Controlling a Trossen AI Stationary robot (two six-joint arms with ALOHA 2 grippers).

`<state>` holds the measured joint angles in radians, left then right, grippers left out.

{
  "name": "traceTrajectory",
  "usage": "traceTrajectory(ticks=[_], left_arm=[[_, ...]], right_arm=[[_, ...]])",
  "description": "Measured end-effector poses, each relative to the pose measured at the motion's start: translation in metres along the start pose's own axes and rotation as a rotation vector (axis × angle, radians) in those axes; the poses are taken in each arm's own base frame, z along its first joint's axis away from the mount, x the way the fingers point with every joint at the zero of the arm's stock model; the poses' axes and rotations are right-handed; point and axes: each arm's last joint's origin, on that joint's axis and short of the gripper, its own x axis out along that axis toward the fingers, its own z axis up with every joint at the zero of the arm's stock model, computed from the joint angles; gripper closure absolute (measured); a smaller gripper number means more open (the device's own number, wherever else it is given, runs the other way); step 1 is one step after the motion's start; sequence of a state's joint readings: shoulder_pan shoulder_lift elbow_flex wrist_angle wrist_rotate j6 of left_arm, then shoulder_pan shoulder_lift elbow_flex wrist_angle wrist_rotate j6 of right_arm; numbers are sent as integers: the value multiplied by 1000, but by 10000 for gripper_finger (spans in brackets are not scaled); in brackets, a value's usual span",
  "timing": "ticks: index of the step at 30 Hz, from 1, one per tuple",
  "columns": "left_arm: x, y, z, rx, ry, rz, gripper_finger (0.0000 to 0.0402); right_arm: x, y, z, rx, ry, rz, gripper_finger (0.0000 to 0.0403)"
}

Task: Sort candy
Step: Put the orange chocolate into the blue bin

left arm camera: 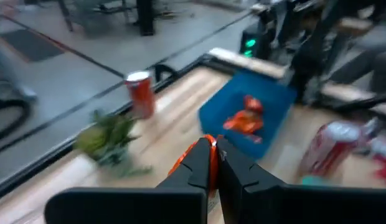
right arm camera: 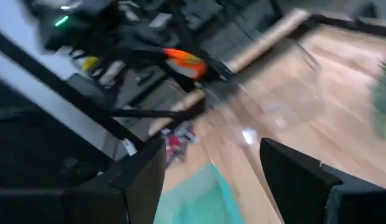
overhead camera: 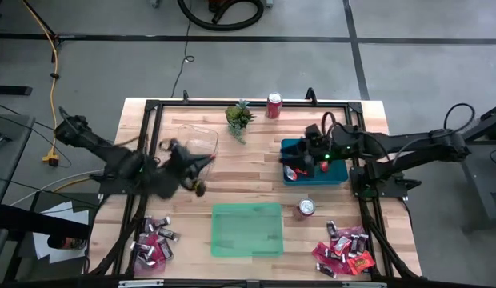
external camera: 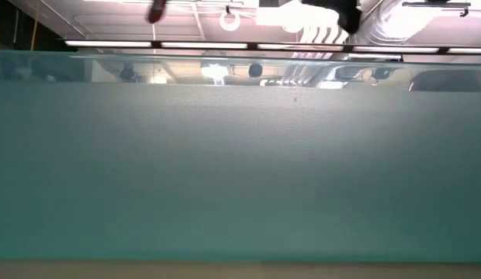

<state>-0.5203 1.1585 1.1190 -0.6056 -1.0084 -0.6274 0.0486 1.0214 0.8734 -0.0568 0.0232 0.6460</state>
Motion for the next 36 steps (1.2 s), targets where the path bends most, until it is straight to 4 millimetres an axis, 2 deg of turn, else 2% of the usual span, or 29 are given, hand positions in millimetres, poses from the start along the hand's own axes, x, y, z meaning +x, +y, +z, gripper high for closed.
traceTrajectory(ticks=[5,7,13,18,23,28,36], left_arm=[[37,-8,18,-89,-144,-469,401],[48,-7,23,-121,-223,-562,401],[76,4,31,-133,-306,-620,401],[93,10,32,-124,-305,-668,401],[97,13,34,-115,-324,-691,401],[98,14,36,-81,-349,-682,401],[100,17,36,-80,-351,-669,401]], right_arm=[[30,2,-3,-136,19,51,148],[39,5,-3,-187,38,69,148],[57,26,3,-369,51,117,148],[67,33,13,-479,62,3,148],[67,34,20,-525,73,-109,148],[66,41,27,-543,57,-47,148],[67,43,25,-513,60,-38,158]])
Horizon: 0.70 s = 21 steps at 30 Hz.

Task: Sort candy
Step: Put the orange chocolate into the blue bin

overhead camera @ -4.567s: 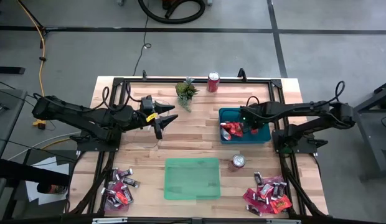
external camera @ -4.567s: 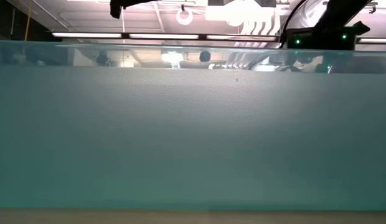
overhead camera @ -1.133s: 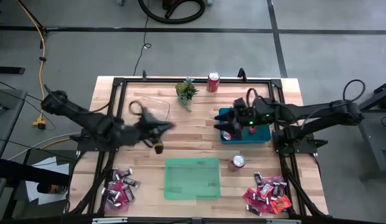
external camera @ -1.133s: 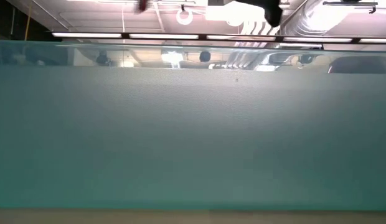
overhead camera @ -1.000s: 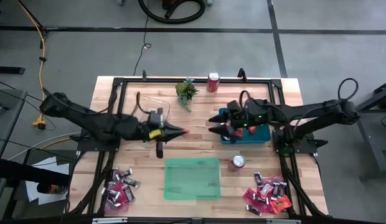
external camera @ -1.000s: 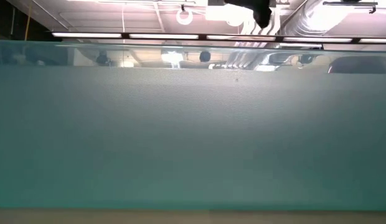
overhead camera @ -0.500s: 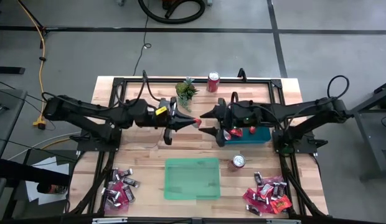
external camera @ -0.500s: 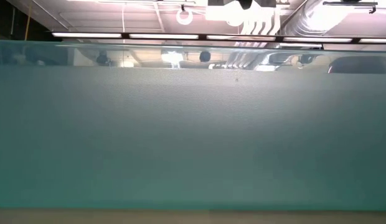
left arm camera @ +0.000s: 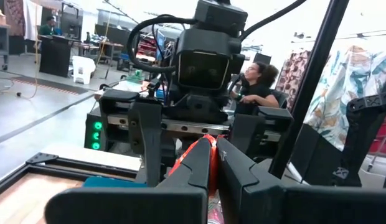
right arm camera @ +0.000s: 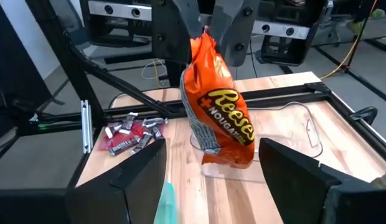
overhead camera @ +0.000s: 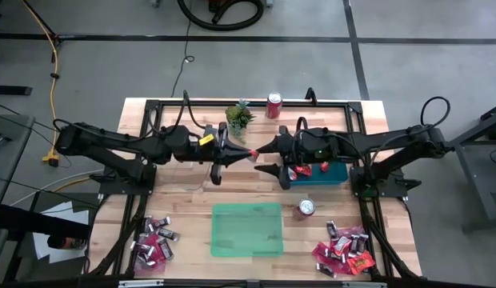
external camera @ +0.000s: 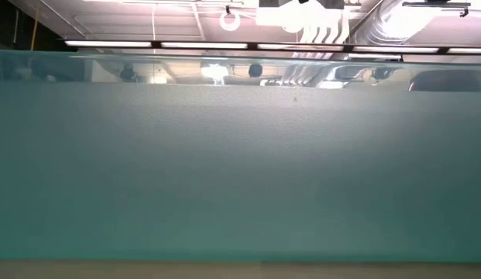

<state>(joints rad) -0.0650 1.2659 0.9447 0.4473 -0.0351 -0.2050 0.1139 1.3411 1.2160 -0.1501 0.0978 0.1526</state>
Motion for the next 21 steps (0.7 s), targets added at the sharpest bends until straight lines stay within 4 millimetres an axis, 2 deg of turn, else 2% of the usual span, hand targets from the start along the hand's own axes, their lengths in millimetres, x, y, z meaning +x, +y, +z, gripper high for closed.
traceTrajectory(ticks=[10,16,21], left_arm=[[0,0,0,0,0,4,401],[0,1,0,32,-6,31,392],[0,0,0,77,-5,63,362]], right_arm=[[0,-2,0,5,-11,-43,284],[0,-2,0,7,-7,-44,385],[0,-2,-1,12,8,-44,391]])
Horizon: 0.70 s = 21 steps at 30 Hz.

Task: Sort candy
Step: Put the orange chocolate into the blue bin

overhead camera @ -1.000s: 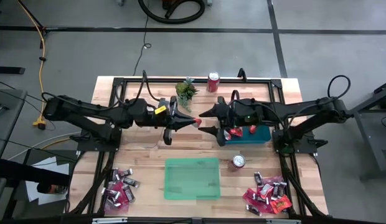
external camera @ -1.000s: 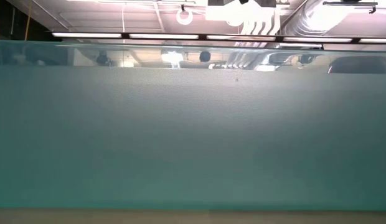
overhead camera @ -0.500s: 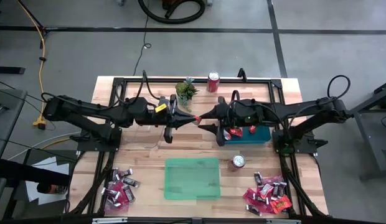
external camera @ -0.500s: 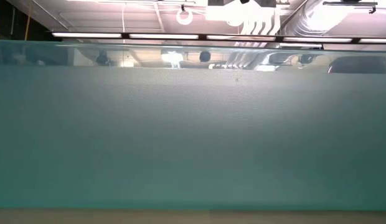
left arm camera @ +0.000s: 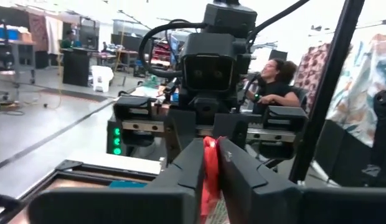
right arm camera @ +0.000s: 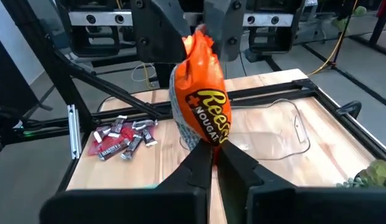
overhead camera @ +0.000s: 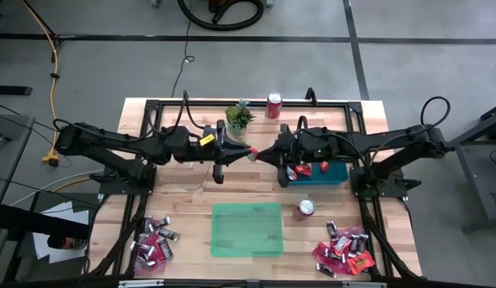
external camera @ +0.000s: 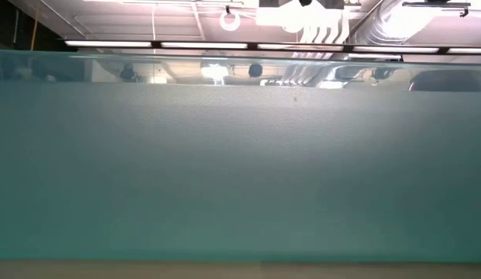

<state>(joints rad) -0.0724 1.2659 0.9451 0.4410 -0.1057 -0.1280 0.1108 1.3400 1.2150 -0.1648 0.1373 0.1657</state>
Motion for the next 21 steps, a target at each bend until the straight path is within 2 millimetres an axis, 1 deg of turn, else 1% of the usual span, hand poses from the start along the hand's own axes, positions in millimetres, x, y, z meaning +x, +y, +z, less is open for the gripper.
traceTrajectory(ticks=[3,7,11,13,16,19,21], left_arm=[[-2,1,0,4,22,10,330],[-12,4,1,17,105,70,280],[-27,7,-3,35,239,143,235],[-34,8,-6,16,316,161,221],[-41,9,-16,-30,428,188,211],[-43,5,-23,-39,490,191,210],[-42,1,-29,-34,487,184,211]], right_arm=[[-7,-3,-3,-11,89,-24,399],[-25,-8,-10,9,216,-81,400],[-44,-12,-28,41,426,-167,400],[-53,-14,-44,59,526,-220,401],[-64,-17,-75,116,624,-276,402],[-77,-21,-114,224,679,-330,402],[-88,-25,-141,322,710,-384,402]])
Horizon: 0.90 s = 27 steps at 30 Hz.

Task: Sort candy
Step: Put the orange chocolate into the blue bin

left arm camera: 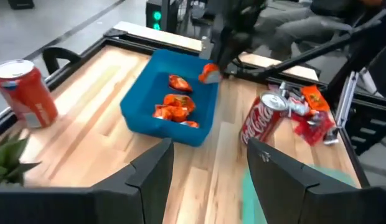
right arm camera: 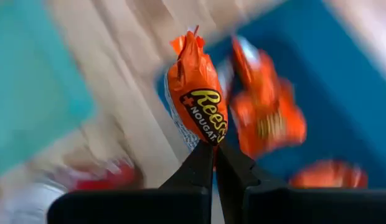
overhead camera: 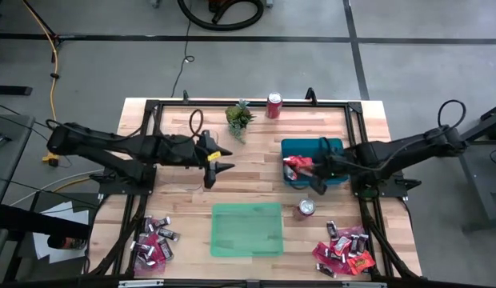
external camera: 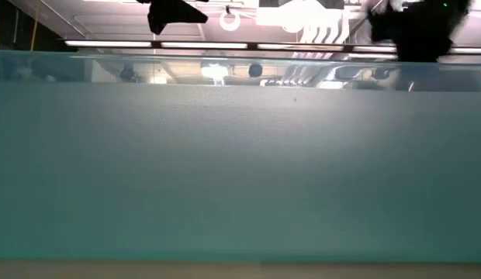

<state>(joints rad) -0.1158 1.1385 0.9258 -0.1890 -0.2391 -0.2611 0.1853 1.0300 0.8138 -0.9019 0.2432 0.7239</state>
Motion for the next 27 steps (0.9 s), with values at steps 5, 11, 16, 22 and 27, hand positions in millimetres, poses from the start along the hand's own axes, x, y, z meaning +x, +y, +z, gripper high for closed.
traceTrajectory(ticks=[5,11,16,22,27], left_arm=[[8,-5,-20,-70,-115,1,211],[14,-2,-48,-214,-230,-41,211],[15,0,-56,-282,-247,-55,211],[13,-4,-56,-282,-249,-72,211],[12,-7,-57,-277,-243,-87,211]], right_arm=[[21,-31,-34,332,32,-65,402],[35,-54,-31,633,3,-158,403],[53,-63,-16,786,12,-115,403],[72,-70,-15,808,131,-181,403],[80,-70,-17,810,175,-227,403]])
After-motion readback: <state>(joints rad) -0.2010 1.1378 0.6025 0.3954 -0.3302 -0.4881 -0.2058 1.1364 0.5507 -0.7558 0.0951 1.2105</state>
